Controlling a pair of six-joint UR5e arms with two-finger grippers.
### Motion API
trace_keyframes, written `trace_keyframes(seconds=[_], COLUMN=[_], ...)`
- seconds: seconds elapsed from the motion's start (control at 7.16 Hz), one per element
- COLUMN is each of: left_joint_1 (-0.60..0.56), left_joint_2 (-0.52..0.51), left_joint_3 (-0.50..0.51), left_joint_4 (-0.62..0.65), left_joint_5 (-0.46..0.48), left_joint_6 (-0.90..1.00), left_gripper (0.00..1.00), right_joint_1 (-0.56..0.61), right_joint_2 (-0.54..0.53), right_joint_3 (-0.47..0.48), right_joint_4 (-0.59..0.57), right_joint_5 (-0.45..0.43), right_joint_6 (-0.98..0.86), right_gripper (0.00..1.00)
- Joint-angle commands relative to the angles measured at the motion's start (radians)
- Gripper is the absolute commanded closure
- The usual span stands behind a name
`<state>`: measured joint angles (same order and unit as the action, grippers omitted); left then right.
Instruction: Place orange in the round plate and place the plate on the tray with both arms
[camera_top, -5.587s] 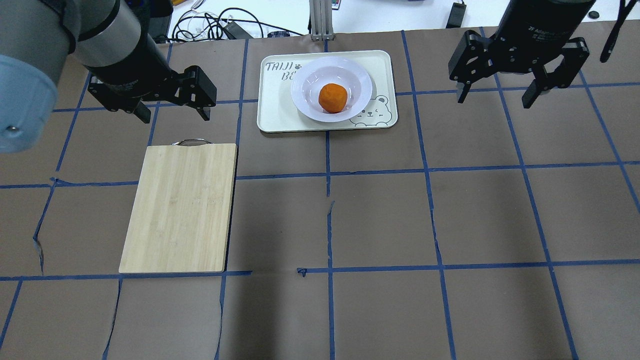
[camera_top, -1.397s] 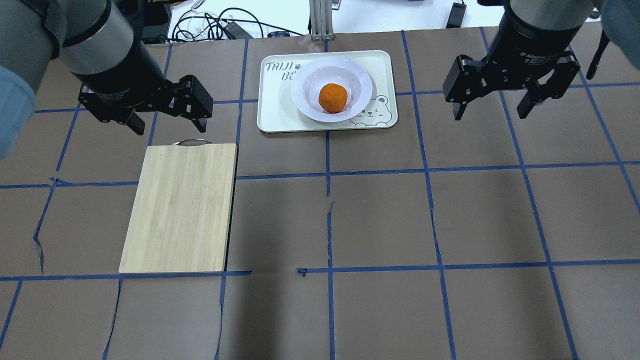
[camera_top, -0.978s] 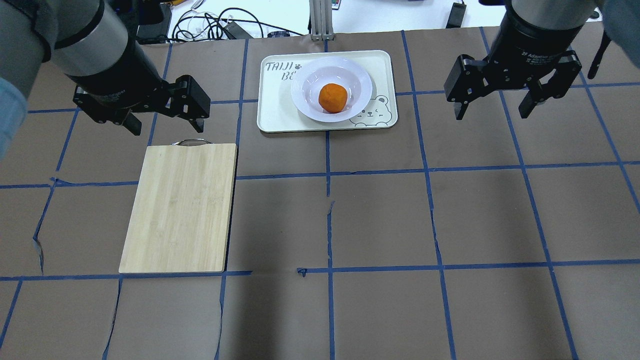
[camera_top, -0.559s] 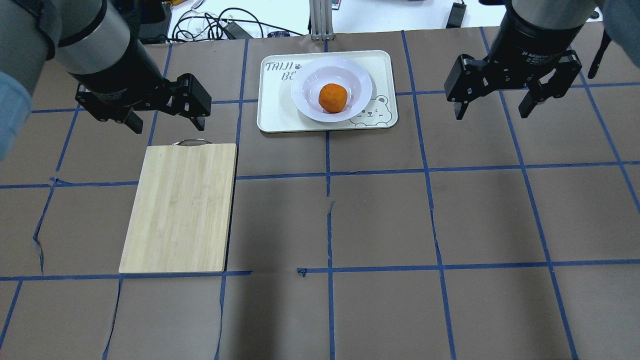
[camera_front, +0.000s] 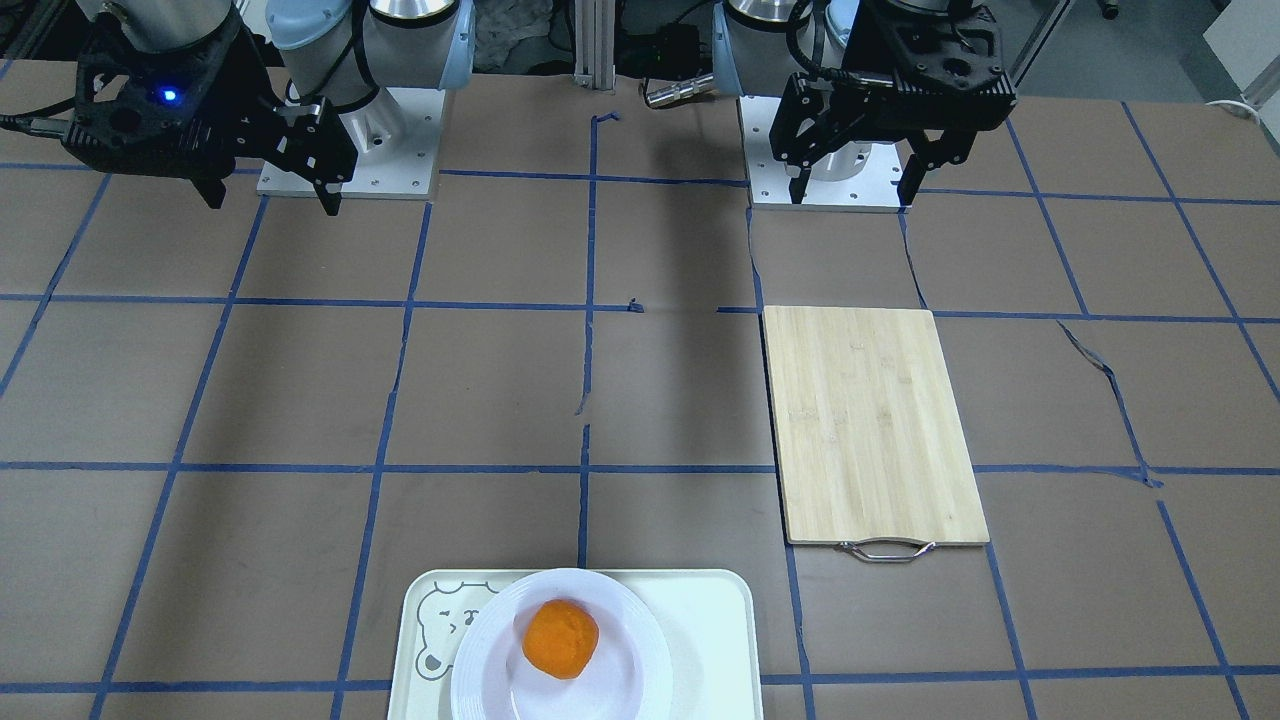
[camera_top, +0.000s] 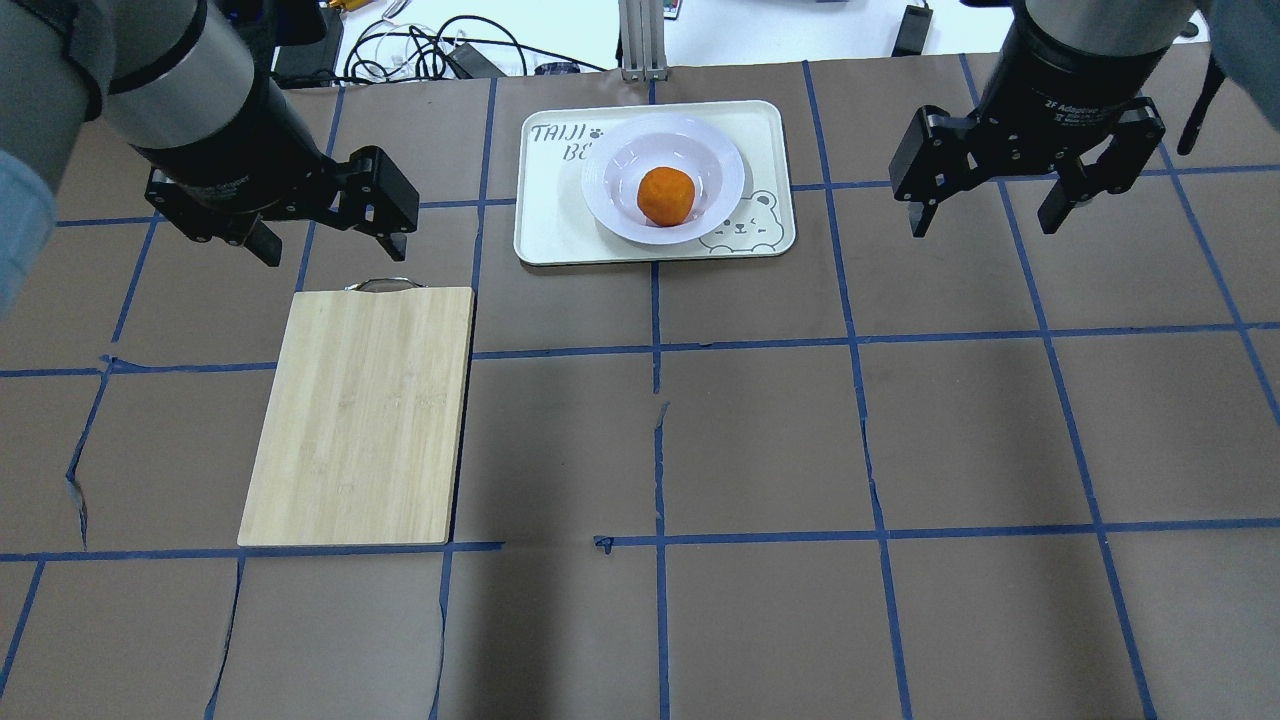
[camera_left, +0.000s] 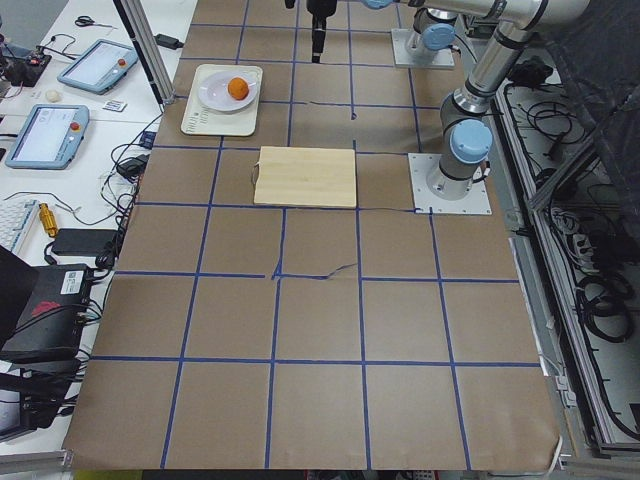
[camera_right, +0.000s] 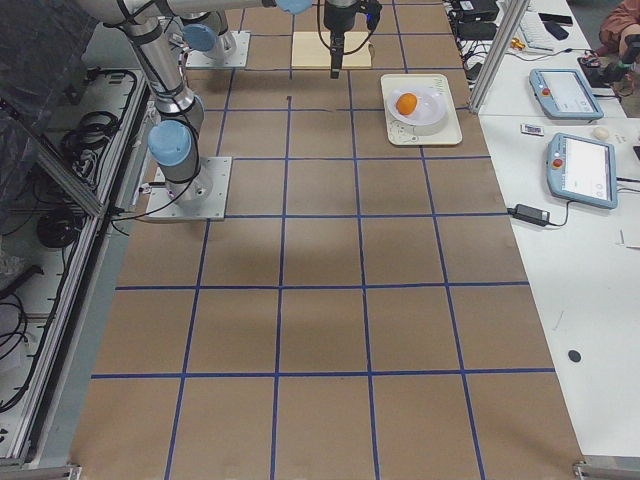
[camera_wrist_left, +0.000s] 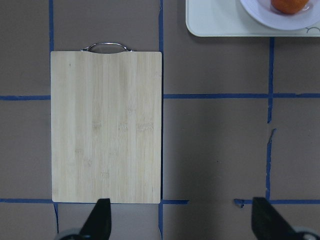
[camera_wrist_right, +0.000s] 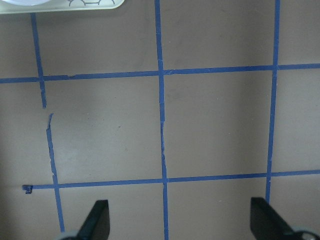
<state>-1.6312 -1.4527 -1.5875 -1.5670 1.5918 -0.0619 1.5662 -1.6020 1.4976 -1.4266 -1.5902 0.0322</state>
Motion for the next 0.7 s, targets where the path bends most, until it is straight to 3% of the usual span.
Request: trace_keyframes(seconds=[0.0, 0.56], left_joint_1=[-0.002, -0.001], left_joint_2=[-0.012, 0.0], left_joint_3=[-0.012, -0.003], left_joint_4=[0.005, 0.005], left_joint_5=[-0.003, -0.003], left_joint_6=[-0.001, 0.001], left_gripper=[0.0, 0.0], right_joint_1=[0.0, -0.002], right_joint_2=[0.001, 0.001], right_joint_3=[0.003, 0.006], right_joint_4=[0.002, 0.003], right_joint_5=[-0.002, -0.004], right_joint_6=[0.0, 0.0], right_gripper=[0.0, 0.0])
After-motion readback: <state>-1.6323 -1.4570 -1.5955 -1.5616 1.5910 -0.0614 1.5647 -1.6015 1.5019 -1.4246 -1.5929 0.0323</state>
